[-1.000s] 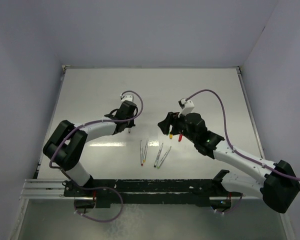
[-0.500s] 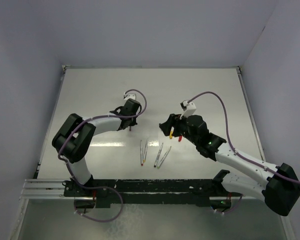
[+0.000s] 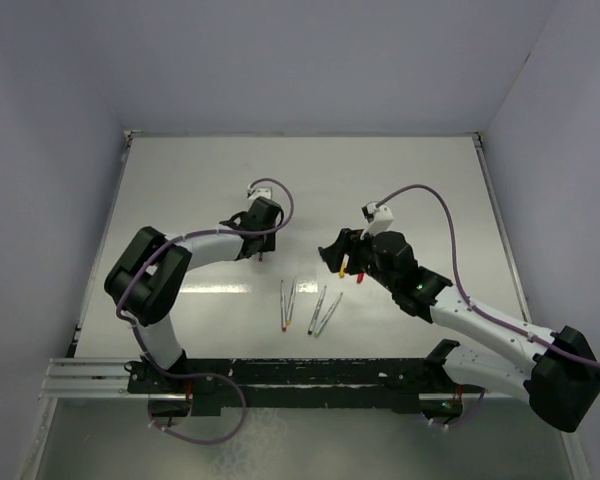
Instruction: Insert the pens into the pen caps
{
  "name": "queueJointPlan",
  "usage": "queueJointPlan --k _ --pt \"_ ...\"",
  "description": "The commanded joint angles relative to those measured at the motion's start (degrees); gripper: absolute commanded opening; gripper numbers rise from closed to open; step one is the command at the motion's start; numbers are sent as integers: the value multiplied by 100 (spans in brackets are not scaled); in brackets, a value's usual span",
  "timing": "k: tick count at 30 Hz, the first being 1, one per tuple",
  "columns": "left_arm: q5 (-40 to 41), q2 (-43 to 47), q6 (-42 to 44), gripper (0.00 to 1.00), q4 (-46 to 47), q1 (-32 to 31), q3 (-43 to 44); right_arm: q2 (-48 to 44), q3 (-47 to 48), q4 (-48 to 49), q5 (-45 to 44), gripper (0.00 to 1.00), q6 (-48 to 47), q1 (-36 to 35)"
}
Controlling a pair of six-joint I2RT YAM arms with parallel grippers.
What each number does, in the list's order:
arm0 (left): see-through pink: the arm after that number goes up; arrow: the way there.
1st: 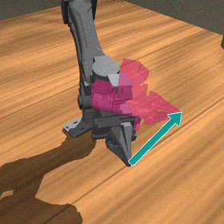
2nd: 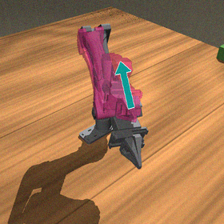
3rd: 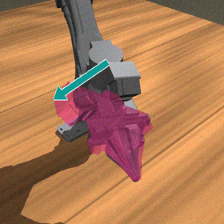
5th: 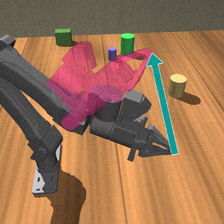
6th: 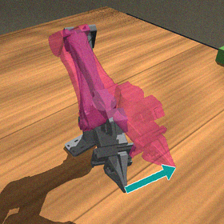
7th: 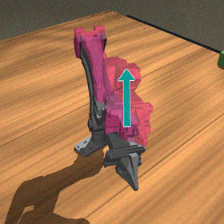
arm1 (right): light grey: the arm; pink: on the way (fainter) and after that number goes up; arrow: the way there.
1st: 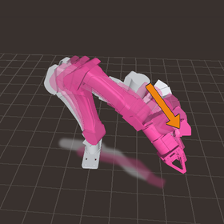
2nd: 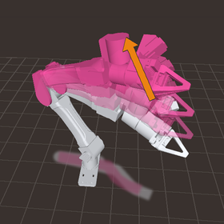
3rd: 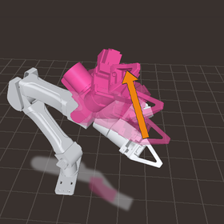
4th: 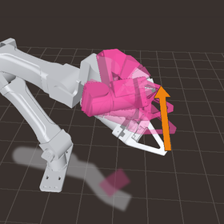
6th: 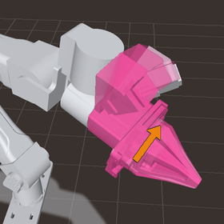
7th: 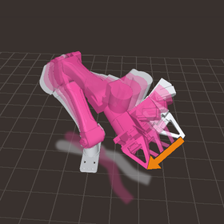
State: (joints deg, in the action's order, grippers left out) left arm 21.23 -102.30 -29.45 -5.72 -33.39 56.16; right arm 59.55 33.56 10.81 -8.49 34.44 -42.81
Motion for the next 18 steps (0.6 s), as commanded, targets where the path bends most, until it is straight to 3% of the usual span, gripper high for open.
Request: queueJointPlan --k 1,11,18 --pt "-76 497 -15 48 -208 43 144 -87 49 127 -182 68 58 -7" --pt "-548 2198 -35 49 -397 -125 -641 30 206 -279 -852 66 50 6" --pt "-362 2876 -654 50 -951 -1117 -1531 106 209 -685 -1362 56 184 44"
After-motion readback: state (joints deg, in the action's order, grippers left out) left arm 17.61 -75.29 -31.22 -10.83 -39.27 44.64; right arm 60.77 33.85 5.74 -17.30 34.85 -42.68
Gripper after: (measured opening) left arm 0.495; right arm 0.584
